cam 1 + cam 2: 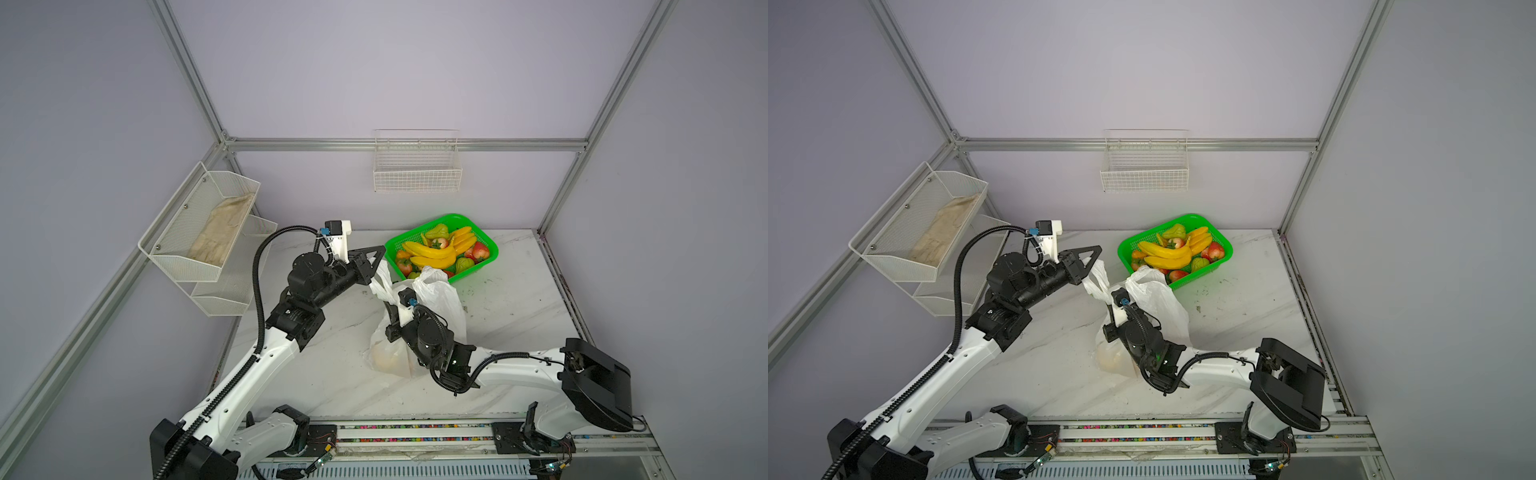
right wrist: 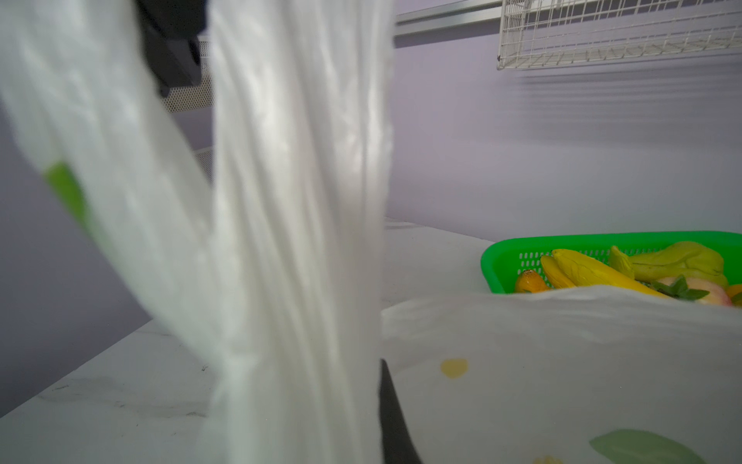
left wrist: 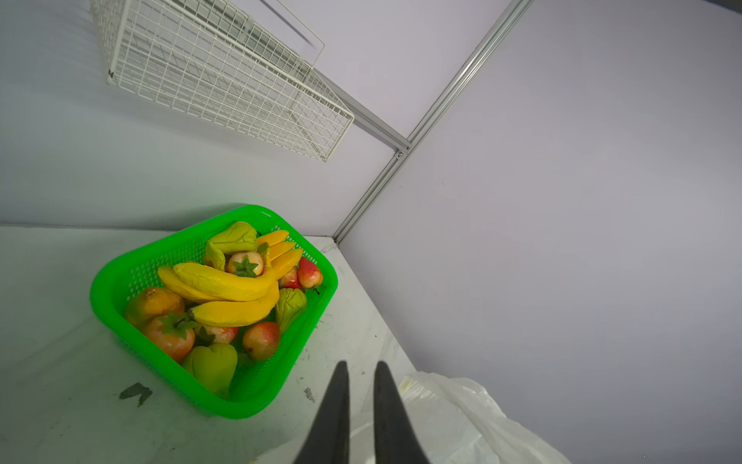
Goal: Place the fake fruits into the plastic bag and tie a complex knot
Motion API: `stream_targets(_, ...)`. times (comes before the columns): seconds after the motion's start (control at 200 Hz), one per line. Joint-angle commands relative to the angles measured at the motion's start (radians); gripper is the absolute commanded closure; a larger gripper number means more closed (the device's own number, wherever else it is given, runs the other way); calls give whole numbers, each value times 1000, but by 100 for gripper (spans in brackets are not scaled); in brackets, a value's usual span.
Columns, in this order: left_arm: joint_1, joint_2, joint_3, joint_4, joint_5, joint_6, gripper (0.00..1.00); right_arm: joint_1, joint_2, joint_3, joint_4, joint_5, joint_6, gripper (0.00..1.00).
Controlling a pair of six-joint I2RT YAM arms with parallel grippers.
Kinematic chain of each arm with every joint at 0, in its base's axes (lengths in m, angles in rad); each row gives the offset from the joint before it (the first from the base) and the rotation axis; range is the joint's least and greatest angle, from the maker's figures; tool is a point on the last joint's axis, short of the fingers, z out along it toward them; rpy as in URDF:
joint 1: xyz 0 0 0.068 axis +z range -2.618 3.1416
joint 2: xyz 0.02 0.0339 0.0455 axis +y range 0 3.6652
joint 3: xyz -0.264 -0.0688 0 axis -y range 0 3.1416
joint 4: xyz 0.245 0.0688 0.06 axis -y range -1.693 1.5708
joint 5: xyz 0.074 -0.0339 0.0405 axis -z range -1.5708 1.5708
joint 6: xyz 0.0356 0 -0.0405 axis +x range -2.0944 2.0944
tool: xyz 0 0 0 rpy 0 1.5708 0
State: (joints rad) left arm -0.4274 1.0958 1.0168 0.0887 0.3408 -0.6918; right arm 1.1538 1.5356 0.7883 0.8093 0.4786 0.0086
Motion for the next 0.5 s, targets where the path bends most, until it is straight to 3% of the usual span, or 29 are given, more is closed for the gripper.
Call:
stream_targets(0.0,14,-9,42,57,29,13,100,-6,-25,-18,19,-10,-13,98)
stream_targets(0.16,39,-7,21,131,81,-67,100,-17,-34,-23,-12,-41,-11,98)
stream_targets(0.24,45,3,27,122,85,-86,100,-22,-45,-13,-50,-59,-13,93)
stream_targets(0.405,47,20,44,52,43,-44,100,-22,-99,32,-170,-120,-29,58)
stream_targets(0.495,47,27,43,49,36,-38,100,-22,-136,79,-285,-164,-55,44)
